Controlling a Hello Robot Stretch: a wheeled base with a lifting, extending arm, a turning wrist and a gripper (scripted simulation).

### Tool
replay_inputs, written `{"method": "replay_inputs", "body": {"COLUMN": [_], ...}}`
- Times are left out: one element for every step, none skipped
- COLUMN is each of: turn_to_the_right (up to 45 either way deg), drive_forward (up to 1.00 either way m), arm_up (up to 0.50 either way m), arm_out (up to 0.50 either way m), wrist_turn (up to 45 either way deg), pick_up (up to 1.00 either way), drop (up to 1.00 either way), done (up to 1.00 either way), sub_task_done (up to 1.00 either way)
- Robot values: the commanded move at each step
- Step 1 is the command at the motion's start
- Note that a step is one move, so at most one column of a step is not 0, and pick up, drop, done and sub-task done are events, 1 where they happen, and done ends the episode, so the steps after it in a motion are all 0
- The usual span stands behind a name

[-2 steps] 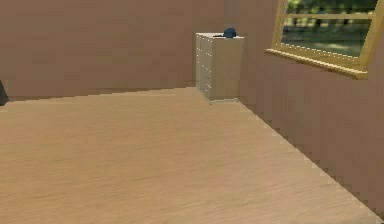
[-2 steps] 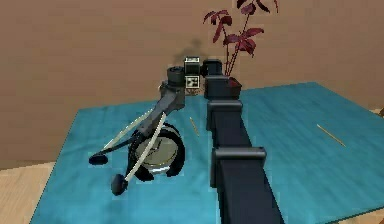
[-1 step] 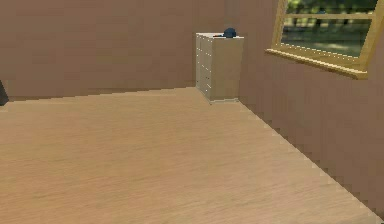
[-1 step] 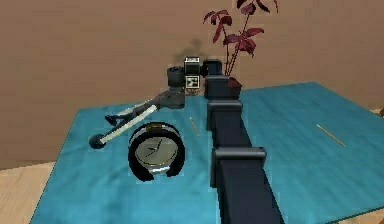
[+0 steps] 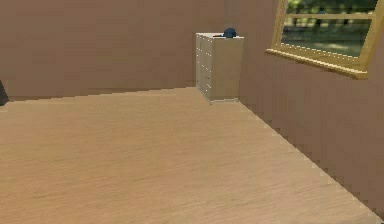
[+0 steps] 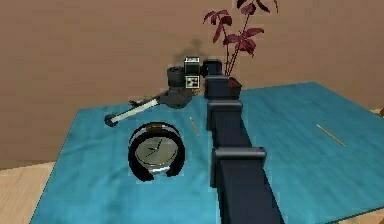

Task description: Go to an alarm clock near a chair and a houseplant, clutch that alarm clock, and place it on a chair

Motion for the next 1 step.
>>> {"method": "replay_inputs", "body": {"turn_to_the_right": [0.0], "drive_forward": [0.0], "arm_up": [-0.3], "arm_out": [0.0], "wrist_turn": [0.0], "pick_up": [0.0], "drop": [0.0], "done": [0.0], "sub_task_done": [0.0]}}
